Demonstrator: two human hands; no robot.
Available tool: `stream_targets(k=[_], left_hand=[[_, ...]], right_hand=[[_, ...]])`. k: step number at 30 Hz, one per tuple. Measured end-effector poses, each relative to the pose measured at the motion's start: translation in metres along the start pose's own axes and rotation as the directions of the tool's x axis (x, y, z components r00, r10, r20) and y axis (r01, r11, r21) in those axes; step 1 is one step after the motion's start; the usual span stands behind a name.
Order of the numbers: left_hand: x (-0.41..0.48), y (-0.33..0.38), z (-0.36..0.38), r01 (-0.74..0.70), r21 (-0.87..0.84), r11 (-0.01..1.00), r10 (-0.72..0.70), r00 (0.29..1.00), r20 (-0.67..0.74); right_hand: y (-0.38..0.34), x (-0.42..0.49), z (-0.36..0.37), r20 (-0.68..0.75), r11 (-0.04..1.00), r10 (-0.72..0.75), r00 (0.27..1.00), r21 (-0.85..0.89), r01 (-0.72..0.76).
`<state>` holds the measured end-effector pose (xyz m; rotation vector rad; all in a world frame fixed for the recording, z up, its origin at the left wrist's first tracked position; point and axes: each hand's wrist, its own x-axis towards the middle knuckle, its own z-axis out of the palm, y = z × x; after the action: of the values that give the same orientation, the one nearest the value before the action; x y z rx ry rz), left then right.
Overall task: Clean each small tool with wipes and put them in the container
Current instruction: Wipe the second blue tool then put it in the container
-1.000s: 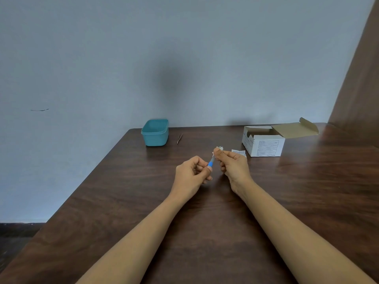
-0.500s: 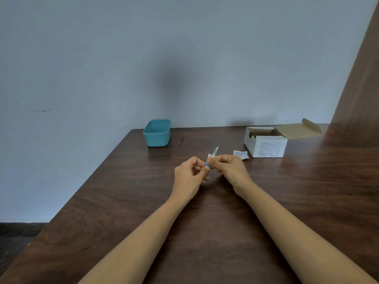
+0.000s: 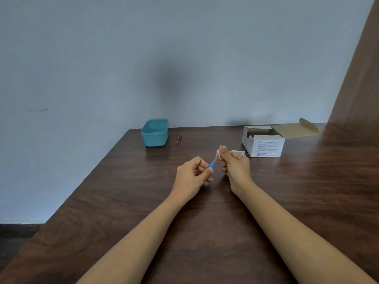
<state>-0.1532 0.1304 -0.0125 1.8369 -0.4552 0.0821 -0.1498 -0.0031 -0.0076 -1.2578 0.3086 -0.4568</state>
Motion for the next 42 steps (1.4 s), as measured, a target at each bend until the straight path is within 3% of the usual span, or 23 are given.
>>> stream_targets(k=[6,12,18,27,33,42], left_hand=[[-0.002,-0.001,-0.002,0.013,0.000,1.000,-0.013,0.999,-0.043],[0.000,-0.004,-0.003,0.029,-0.003,1.000,-0.029,0.994,-0.103],[0.000,0.000,-0.002,0.027,-0.007,1.000,-0.027,0.999,-0.032],[0.000,0.001,-0.002,0.029,0.028,0.999,-0.030,0.999,0.021],[0.000,0.001,-0.003,0.033,-0.060,0.998,-0.038,0.996,-0.083],[0.001,0.000,-0.006,0.020,-0.221,0.975,-0.058,0.984,-0.166]], right_hand=[[0.001,0.001,-0.004,0.140,0.991,-0.017,0.990,-0.130,0.036],[0.005,-0.003,-0.001,0.302,0.902,-0.088,0.949,-0.380,0.205],[0.001,-0.006,0.001,0.118,0.986,-0.047,0.992,-0.153,0.065],[-0.002,0.004,-0.004,-0.057,0.990,0.076,0.995,0.124,-0.069],[-0.008,0.009,-0.010,0.073,0.954,0.172,0.982,0.235,-0.184],[-0.003,0.007,-0.010,0.317,0.995,0.097,0.943,-0.064,-0.081]])
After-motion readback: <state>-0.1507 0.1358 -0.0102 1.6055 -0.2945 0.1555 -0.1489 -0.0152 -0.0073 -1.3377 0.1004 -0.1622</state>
